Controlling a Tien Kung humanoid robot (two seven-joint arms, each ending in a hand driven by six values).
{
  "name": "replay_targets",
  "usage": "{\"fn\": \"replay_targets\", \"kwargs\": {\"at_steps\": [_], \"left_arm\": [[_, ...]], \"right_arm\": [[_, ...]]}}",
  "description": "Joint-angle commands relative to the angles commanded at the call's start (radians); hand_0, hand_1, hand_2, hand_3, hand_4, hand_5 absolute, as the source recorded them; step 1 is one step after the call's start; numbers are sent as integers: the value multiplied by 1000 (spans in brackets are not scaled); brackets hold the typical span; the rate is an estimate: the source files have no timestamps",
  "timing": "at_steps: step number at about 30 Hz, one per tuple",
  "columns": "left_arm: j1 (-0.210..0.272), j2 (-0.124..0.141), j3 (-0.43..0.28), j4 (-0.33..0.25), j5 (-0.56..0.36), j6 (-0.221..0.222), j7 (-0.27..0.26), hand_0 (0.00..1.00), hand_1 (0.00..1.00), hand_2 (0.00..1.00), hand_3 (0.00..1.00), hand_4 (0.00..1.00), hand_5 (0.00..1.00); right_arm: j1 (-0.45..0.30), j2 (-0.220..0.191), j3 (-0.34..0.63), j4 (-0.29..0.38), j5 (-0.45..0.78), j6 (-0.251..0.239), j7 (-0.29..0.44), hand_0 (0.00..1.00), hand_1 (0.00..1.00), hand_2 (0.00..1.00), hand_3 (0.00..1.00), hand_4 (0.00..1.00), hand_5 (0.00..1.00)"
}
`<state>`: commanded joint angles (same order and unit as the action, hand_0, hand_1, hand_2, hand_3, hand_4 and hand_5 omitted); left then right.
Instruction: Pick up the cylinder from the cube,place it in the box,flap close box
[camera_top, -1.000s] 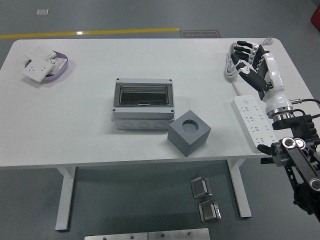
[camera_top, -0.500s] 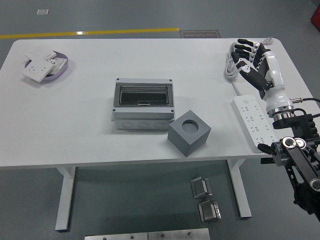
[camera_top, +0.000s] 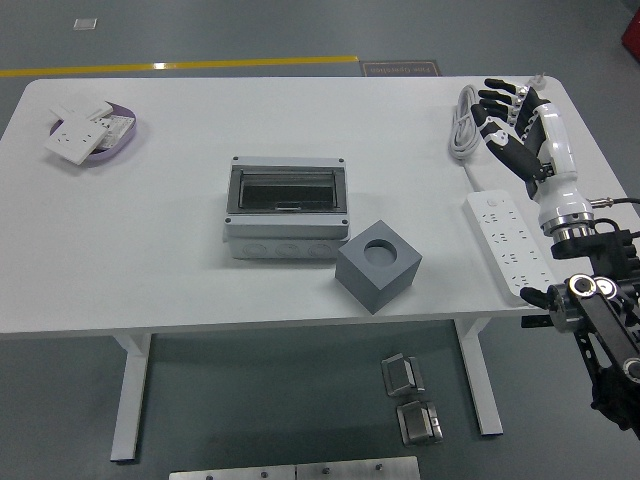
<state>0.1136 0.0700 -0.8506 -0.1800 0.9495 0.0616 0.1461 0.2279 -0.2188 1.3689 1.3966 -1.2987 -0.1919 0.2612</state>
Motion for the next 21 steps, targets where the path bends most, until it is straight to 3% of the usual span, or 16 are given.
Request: {"fn": "replay_targets", "kwargs": {"at_steps": [21], "left_arm": [[2,-3,-17,0,15,-4,3,586,622,530,582,608,192]], "right_arm": [[-16,5,28,-16,-2,-5,0,787,709,696,696,753,430]]}}
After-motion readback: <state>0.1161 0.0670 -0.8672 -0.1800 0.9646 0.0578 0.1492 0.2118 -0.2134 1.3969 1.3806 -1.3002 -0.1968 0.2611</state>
